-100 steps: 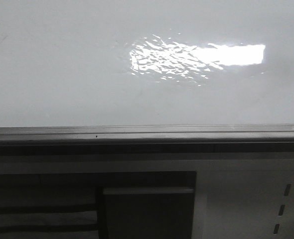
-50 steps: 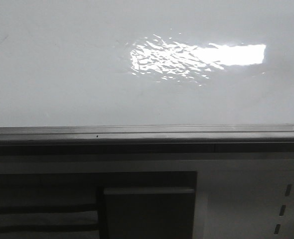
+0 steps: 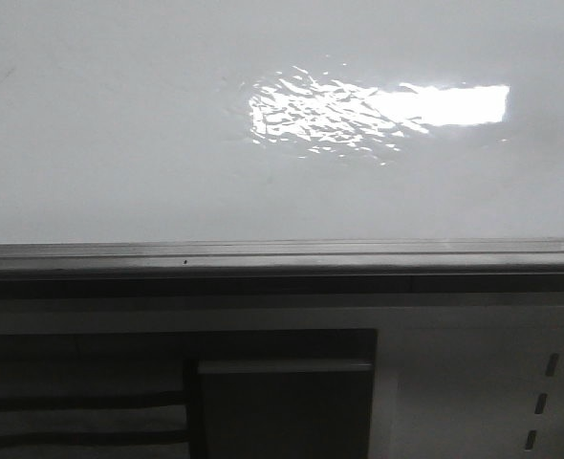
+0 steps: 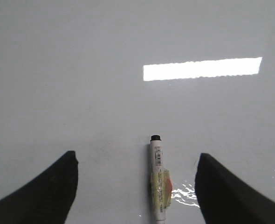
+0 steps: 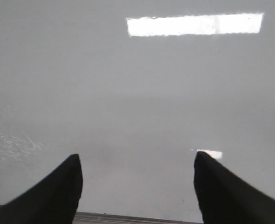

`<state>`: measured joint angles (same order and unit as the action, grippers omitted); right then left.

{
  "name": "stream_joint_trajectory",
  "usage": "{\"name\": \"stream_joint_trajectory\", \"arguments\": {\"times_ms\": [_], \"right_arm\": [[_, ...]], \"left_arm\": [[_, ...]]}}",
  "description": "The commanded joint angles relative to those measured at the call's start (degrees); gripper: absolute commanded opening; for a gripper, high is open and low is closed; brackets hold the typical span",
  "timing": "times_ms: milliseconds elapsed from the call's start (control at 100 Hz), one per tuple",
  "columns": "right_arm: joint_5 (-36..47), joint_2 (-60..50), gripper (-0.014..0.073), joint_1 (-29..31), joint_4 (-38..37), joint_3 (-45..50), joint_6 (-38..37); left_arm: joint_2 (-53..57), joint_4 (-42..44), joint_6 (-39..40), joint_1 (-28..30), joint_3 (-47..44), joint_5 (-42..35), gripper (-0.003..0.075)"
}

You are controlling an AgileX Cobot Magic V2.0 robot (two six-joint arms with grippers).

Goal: Write number 4 on whiteboard

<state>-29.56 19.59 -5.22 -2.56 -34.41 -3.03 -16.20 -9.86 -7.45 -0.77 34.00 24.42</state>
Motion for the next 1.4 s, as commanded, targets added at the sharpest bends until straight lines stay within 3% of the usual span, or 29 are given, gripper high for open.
{"name": "stream_joint_trajectory", "arguments": {"times_ms": [0, 270, 470, 840, 1040, 1200, 1290, 1390], "right_arm": [[4.8, 0.9, 0.0458, 0.4, -0.8, -2.0, 0.1], [4.9, 0.9, 0.0458, 0.4, -0.1, -2.0, 0.1], [4.9, 0.9, 0.0458, 0.4, -0.1, -2.0, 0.1], [4.9, 0.9, 0.0458, 0.4, -0.1, -2.0, 0.1], [4.9, 0.9, 0.0458, 0.4, -0.1, -2.0, 0.1], [4.9, 0.9, 0.0458, 0.4, -0.1, -2.0, 0.1], [4.9, 0.9, 0.0458, 0.4, -0.1, -2.0, 0.1], [4.9, 0.9, 0.0458, 0.4, -0.1, -2.0, 0.1]], "left_arm": [[-1.1, -2.2, 0.7, 0.0, 1.2, -5.1, 0.0493], [-7.9, -2.4, -1.1, 0.0, 0.7, -1.7, 0.0495], [-17.9, -9.6, -7.5, -0.2, 1.2, -1.3, 0.0494], [-38.3, -10.1, -8.5, -5.6, 1.3, -11.8, 0.0494], [-46.0, -9.6, -8.5, -8.1, 1.3, -19.8, 0.0494], [-49.5, -9.5, -8.5, -8.1, 1.3, -22.0, 0.0489], [-49.9, -9.5, -8.5, -8.1, 1.3, -22.6, 0.0433], [-49.9, -9.5, -8.5, -8.1, 1.3, -23.4, 0.0302]]}}
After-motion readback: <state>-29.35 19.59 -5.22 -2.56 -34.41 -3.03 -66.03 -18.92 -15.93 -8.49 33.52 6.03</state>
